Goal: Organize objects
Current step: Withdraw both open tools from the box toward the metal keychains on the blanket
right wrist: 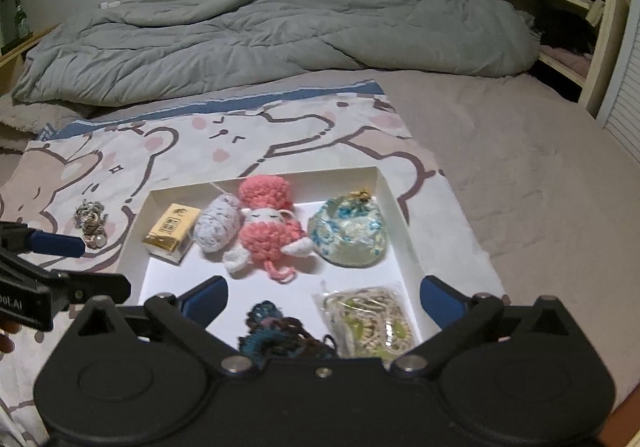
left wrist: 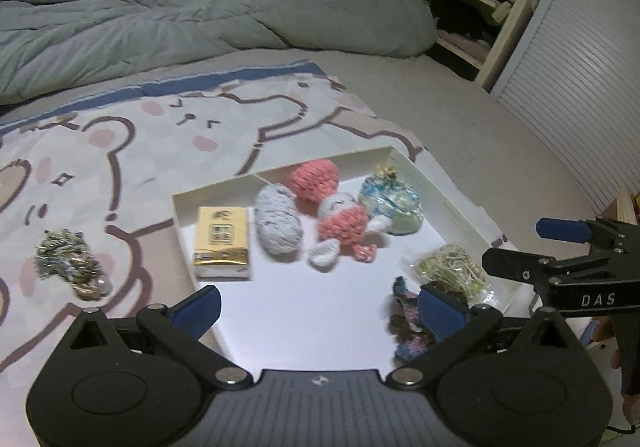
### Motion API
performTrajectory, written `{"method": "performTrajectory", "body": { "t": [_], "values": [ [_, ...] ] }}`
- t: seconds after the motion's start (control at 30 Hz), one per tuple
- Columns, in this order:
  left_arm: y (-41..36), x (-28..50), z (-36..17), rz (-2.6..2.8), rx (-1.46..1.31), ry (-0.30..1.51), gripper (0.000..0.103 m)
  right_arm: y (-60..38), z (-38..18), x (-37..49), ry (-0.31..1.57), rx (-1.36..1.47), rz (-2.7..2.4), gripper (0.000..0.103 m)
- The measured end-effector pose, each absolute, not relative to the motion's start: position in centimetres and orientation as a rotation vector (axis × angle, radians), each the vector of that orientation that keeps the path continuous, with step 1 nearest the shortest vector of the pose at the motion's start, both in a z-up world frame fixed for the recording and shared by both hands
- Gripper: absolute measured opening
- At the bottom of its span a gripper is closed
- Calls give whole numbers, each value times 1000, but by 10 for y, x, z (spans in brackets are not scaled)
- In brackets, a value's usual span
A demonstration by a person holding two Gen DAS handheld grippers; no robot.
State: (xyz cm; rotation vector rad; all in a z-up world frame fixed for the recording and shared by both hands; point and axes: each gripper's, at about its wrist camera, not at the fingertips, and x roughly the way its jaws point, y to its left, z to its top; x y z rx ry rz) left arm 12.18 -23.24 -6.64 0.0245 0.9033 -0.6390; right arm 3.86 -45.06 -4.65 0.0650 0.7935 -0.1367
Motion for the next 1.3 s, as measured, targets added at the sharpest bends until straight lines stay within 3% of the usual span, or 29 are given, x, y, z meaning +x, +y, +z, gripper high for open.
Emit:
{"method": "performTrajectory", "body": {
  "t": [1.3],
  "values": [
    [20,146,-42,-235,-69,809,103,-261,-30,125,746,16,104,103]
  ]
}}
